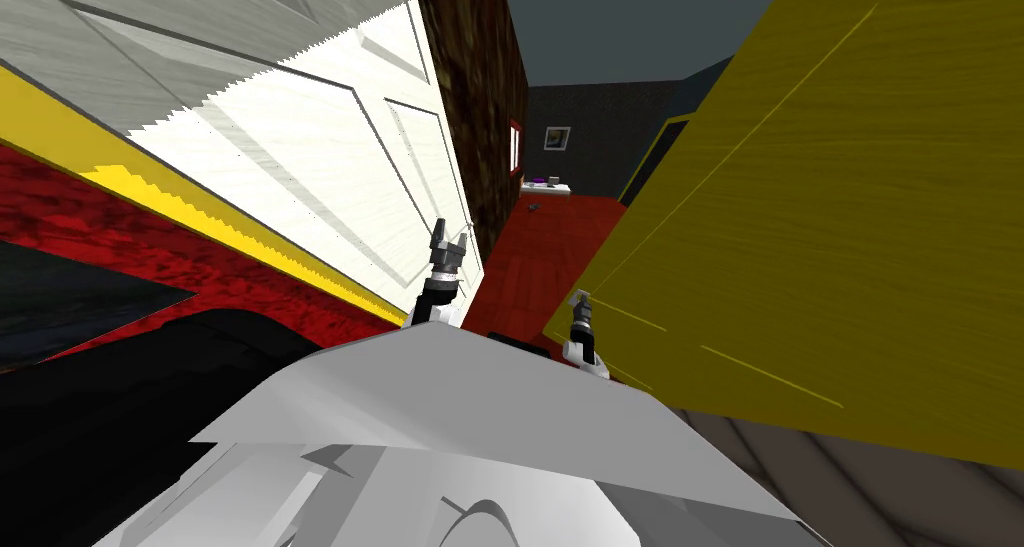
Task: Push the door open
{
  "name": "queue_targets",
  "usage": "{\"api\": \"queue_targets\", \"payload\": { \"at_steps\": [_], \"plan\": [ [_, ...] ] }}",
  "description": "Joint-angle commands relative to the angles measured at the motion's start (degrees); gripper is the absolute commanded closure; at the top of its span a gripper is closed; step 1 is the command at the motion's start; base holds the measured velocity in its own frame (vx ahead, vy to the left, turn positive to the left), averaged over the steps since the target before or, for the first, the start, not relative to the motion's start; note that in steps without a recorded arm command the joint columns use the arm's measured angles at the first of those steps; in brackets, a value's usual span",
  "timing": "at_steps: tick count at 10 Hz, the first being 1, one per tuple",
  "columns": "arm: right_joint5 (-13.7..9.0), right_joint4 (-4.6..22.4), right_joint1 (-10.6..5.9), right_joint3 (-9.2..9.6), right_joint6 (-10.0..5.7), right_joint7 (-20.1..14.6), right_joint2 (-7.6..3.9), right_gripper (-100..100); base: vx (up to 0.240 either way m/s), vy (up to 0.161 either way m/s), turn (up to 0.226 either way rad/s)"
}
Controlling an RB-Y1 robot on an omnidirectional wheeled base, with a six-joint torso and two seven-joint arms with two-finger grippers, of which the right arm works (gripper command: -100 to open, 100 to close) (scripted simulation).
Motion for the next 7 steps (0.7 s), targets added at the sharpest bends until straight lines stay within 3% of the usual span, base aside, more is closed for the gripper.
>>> {"api": "queue_targets", "payload": {
  "at_steps": [1,7],
  "plan": [
    [-0.19,-1.92,0.68,-0.45,0.46,0.06,-0.66,100,0.123,0.014,-0.012],
    [-1.97,-1.72,0.68,-3.45,0.49,0.81,-2.36,100,0.149,0.028,-0.04]
  ]
}}
